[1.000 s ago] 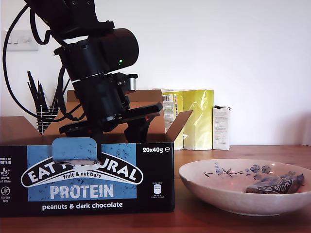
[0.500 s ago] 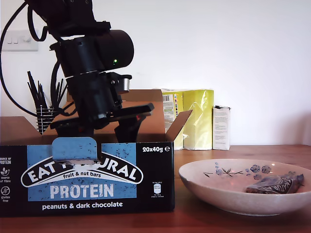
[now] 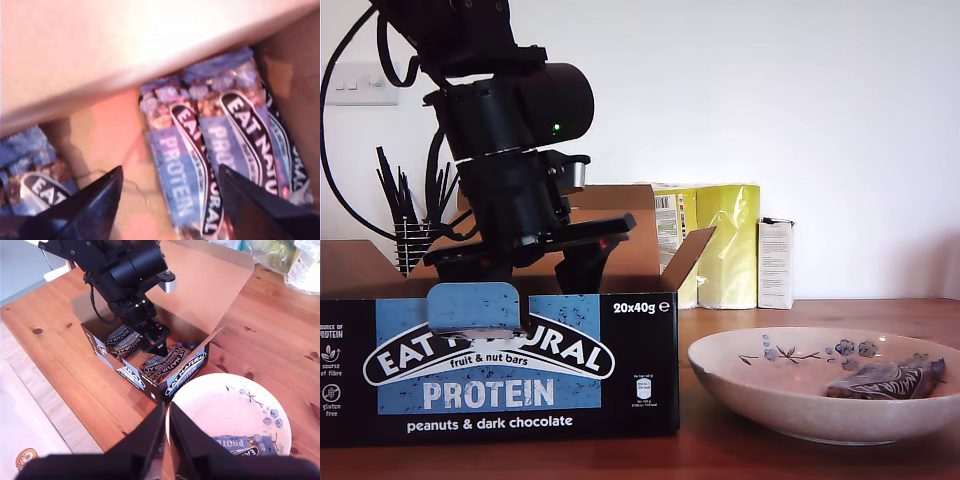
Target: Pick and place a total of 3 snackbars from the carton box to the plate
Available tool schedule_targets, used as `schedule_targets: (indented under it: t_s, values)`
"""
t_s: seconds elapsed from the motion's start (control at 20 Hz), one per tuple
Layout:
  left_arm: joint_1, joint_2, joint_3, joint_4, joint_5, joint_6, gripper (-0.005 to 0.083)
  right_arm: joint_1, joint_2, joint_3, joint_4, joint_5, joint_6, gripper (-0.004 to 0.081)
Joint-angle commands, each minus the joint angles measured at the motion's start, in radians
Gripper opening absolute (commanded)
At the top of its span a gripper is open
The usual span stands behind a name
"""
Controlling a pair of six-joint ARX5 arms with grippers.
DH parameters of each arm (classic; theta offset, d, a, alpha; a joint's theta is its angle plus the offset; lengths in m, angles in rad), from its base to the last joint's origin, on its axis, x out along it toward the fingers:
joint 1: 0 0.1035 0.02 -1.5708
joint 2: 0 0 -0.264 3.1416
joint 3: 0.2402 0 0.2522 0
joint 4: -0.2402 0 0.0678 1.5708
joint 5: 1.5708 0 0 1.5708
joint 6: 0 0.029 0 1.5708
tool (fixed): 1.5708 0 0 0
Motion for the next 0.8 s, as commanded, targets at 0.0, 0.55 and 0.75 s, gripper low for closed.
schedule_targets:
  t_s: [0.0, 0.55, 0.75]
  values:
    - [-0.003, 0.040, -0.003, 0.008, 0.000, 0.011, 0.0550, 0.005, -0.001, -0.019, 0.010, -0.001, -0.006, -0.0013]
    - [-0.010, 0.089, -0.003, 0.031, 0.050, 0.010, 0.0551, 0.005, -0.001, -0.019, 0.010, -0.001, -0.006, -0.0013]
    - [-0.010, 0.089, -0.003, 0.053, 0.124, -0.001, 0.0551, 0.005, -0.001, -0.019, 0.010, -0.001, -0.006, -0.0013]
